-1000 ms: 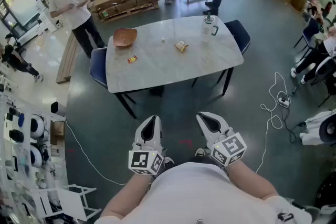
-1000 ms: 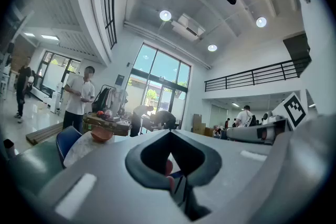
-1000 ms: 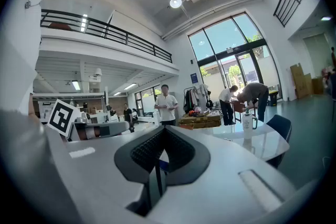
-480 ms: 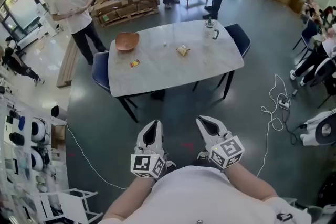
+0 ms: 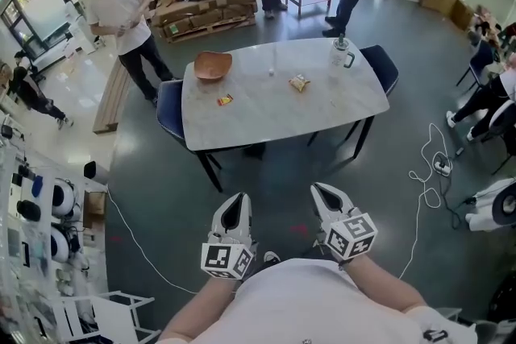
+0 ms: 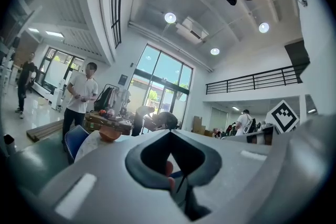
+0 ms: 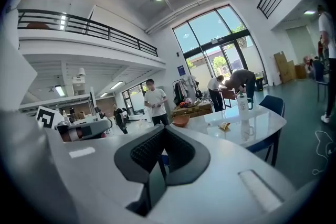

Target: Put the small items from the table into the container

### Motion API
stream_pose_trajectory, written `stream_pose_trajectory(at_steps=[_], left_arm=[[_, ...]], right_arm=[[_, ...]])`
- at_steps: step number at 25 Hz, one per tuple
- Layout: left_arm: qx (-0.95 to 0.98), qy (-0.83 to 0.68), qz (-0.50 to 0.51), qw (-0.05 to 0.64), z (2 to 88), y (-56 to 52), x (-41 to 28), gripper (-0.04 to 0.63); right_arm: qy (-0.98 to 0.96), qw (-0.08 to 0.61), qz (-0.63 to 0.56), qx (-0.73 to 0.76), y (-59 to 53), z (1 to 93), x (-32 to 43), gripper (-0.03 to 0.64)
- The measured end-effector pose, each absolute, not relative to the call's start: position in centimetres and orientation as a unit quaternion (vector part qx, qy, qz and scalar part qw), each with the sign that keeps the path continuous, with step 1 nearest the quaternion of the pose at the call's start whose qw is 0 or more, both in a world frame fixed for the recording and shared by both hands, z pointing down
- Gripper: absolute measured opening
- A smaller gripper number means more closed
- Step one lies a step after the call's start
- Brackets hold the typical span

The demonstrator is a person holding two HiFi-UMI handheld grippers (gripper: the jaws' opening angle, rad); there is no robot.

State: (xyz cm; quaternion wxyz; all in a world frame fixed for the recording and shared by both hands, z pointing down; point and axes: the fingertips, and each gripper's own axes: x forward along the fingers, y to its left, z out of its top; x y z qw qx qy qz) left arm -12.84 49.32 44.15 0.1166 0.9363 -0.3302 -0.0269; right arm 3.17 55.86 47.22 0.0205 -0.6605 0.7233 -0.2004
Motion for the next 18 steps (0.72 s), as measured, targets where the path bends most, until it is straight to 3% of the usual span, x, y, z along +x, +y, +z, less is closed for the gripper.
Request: stream_pose_trajectory(at_steps=[8, 18], left_arm=[[0.939, -0.316, -0.035, 0.133, 45.9, 46.0, -14.8, 0.005], [0.952, -0.282, -0.042, 0.114, 46.2, 38.6, -8.3, 0.005]], right_arm=[[0.739, 0.017, -0.175, -0.65, 53.5, 46.9, 0.7, 0.028], [0.782, 0.044, -0.131, -0.608, 44.3, 46.5, 3.6, 0.028]])
